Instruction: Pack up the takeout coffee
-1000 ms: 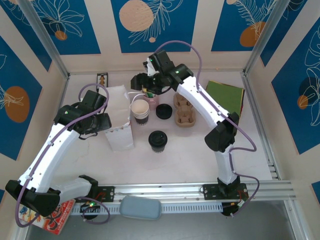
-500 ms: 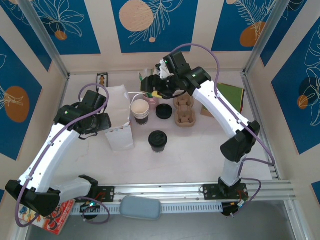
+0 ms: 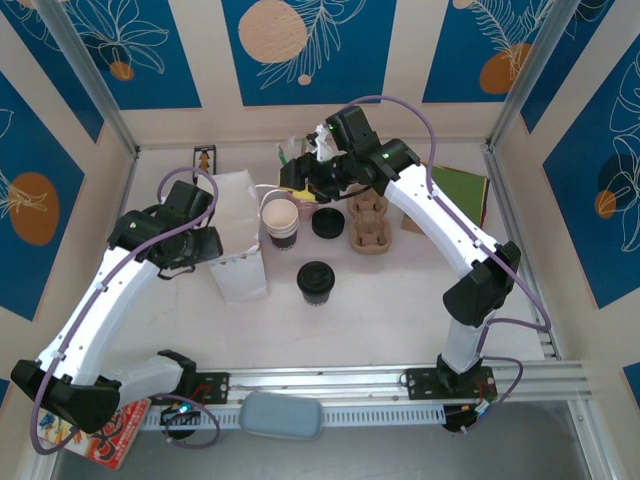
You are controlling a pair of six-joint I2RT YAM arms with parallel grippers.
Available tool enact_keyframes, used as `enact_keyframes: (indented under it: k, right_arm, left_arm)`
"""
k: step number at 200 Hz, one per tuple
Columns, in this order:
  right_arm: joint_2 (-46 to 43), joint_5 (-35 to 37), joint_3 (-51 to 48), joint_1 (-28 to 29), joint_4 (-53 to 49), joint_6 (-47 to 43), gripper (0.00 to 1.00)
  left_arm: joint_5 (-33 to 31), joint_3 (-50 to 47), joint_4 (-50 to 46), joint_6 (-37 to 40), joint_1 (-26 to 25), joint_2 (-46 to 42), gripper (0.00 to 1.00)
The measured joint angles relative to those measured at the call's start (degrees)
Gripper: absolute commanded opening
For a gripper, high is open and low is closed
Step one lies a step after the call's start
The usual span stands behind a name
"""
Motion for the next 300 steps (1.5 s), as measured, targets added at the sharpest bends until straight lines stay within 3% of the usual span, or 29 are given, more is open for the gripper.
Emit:
enact_keyframes:
  k: [74,174,237,300]
  right_arm:
    - [0.17,-3.74,-0.96,0.0,2.97,3.23,0.49]
    - [0.92,-5.14,-3.21,-0.87,6.27,6.71,0.17]
    - [5.16,-5.11,-1.97,-2.4,3.72,-0.37,0.03]
    - [10.51,-0.15,0.9,-0.39,-0.31,-10.56,0.02]
  left_arm:
    - [0.0,0.0,0.0,0.0,0.0,-0.02,0.58]
    - [-0.02,-0.02,0.0,0.0,0.0,-0.02,0.58]
    - [-0.02,-0.48,0.0,0.0,0.0,-0.02,0.58]
    - [0.0,-0.5,0.0,0.0,0.0,-0.02,0.58]
